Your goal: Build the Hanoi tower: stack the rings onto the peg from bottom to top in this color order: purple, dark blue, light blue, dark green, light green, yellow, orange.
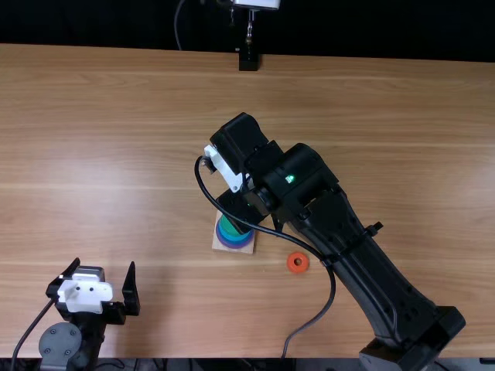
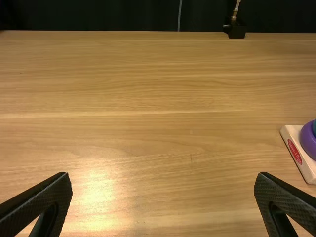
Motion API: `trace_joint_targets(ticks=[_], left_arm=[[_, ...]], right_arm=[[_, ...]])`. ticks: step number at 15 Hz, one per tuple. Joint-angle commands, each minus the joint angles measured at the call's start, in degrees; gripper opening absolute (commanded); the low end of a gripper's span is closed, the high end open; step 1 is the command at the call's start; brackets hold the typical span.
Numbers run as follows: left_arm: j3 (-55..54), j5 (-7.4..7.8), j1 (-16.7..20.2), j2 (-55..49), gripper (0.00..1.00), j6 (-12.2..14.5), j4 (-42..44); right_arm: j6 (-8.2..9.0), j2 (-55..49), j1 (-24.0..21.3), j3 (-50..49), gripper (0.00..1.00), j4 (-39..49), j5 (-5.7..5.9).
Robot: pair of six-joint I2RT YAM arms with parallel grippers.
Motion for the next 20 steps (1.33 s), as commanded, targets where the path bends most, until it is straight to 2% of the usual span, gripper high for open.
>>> trace_joint_targets(ticks=[1, 20], left_arm=[[-6.28, -0.29, 0.25, -0.69, 1.00, 0.52, -4.28], [-6.28, -0.29, 0.25, -0.69, 1.00, 0.41, -4.28]], right_arm=[[0.20, -1.36, 0.33, 0.93, 0.00, 0.16, -0.30], [0.30, 3.91, 0.42, 0.49, 0.00, 0.37, -0.51]])
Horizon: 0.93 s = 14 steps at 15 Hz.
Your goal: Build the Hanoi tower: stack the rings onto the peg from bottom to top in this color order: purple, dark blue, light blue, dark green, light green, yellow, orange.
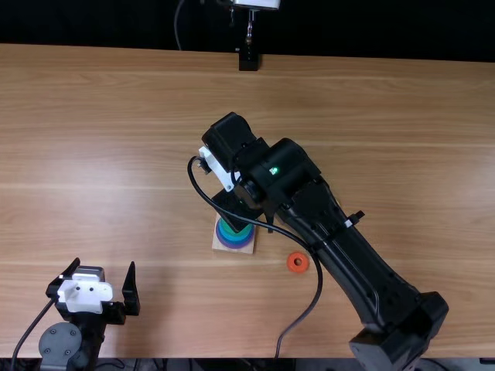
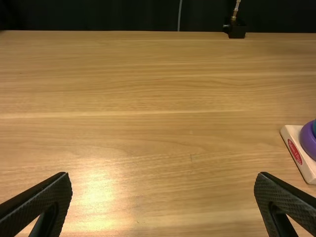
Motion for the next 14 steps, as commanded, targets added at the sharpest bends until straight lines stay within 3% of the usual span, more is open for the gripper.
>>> trace_joint_targets(ticks=[1, 14], left_arm=[[-6.26, -0.29, 0.25, -0.67, 1.00, 0.41, -4.31], [-6.26, -0.29, 0.25, -0.67, 1.00, 0.41, -4.31]], right_arm=[[0.19, 0.28, 0.42, 0.12, 0.00, 0.11, -0.53], [0.30, 0.72, 1.47, -3.75, 0.00, 1.58, -1.06]])
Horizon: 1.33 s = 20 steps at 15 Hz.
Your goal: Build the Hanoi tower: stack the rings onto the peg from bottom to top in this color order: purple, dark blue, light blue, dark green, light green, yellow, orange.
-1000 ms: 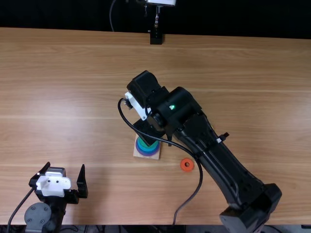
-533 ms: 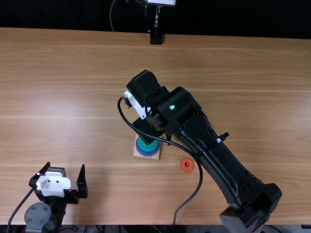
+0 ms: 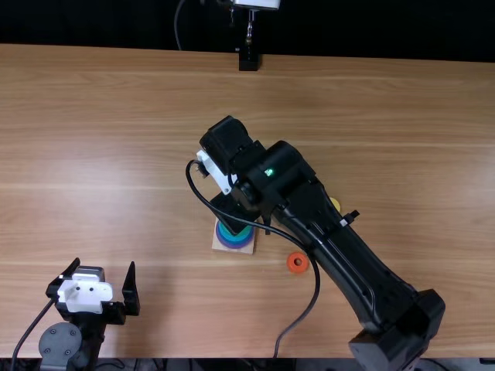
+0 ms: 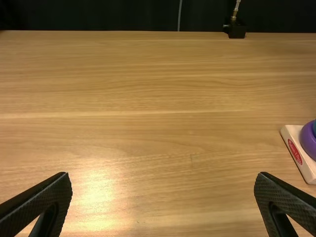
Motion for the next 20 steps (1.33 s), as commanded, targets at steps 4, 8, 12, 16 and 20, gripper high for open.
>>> trace_joint_targets(ticks=[4, 8, 12, 16, 20], left_arm=[[-6.26, -0.31, 0.27, -0.67, 1.00, 0.39, -4.31], [-6.26, -0.31, 0.27, -0.67, 1.00, 0.50, -4.31], [-6.26, -0.31, 0.27, -0.67, 1.00, 0.39, -4.31], [-6.26, -0.31, 0.27, -0.67, 1.00, 0.50, -4.31], [-6.26, -0.31, 0.27, -0.67, 1.00, 0.50, -4.31]], right_arm=[[0.28, 2.37, 1.32, -1.52, 0.11, 1.82, 0.19], [0.17, 2.37, 1.23, -1.52, 1.00, 1.29, 0.72], [0.28, 1.93, 1.15, -0.47, 1.00, 2.98, 0.62], [0.28, -1.15, 0.62, -5.39, 1.00, 19.22, 0.83], [-0.04, -5.01, -2.37, -19.45, 1.00, 41.26, 5.99]])
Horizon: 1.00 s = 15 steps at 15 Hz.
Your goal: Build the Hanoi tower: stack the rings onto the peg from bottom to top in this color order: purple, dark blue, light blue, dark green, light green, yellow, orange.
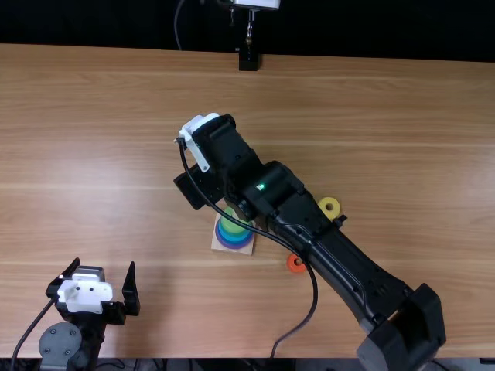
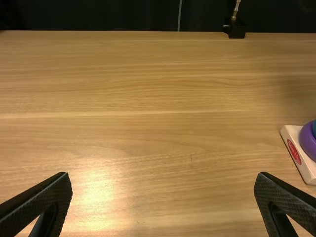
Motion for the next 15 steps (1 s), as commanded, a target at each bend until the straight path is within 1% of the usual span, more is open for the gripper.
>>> trace_joint_targets(ticks=[1, 2, 4, 5, 8, 9, 10, 11, 12, 13, 14, 15], left_arm=[[-6.28, -0.29, 0.25, -0.69, 1.00, 0.41, -4.31], [-6.28, -0.29, 0.25, -0.69, 1.00, 0.52, -4.31], [-6.28, -0.29, 0.25, -0.69, 1.00, 0.41, -4.31], [-6.28, -0.29, 0.25, -0.69, 1.00, 0.41, -4.31], [-6.28, -0.29, 0.25, -0.69, 1.00, 0.41, -4.31], [-6.28, -0.29, 0.25, -0.69, 1.00, 0.41, -4.31], [-6.28, -0.29, 0.25, -0.69, 1.00, 0.41, -4.31], [-6.28, -0.29, 0.25, -0.69, 1.00, 0.41, -4.31], [-6.28, -0.29, 0.25, -0.69, 1.00, 0.41, -4.31], [-6.28, -0.29, 0.25, -0.69, 1.00, 0.41, -4.31], [-6.28, -0.29, 0.25, -0.69, 1.00, 0.52, -4.31], [-6.28, -0.29, 0.25, -0.69, 1.00, 0.41, -4.31]], right_arm=[[0.16, -2.52, -5.23, -4.98, 1.00, 5.43, 3.97], [0.05, -2.61, -7.51, -7.35, 1.00, 8.70, 4.19], [-0.06, -2.61, -10.59, -10.52, 1.00, 9.44, 4.08], [-0.06, -2.61, -12.70, -11.66, 1.00, 9.55, 3.66], [-0.27, -2.79, -18.50, -15.70, 1.00, 9.55, 3.34], [-0.37, -3.49, -20.79, -17.02, 1.00, 9.44, 2.71], [-0.16, -4.46, -22.98, -18.07, 1.00, 9.23, 0.81], [-0.16, -4.98, -25.18, -19.04, 1.00, 8.91, -3.51], [-0.37, -5.07, -27.03, -19.92, 1.00, 8.38, -7.52], [-0.37, -5.34, -28.34, -21.41, 1.00, 7.75, -10.16], [-0.48, -6.13, -28.87, -22.73, 1.00, 6.91, -13.53], [-0.27, -6.83, -29.31, -23.96, 1.00, 5.75, -17.22]])
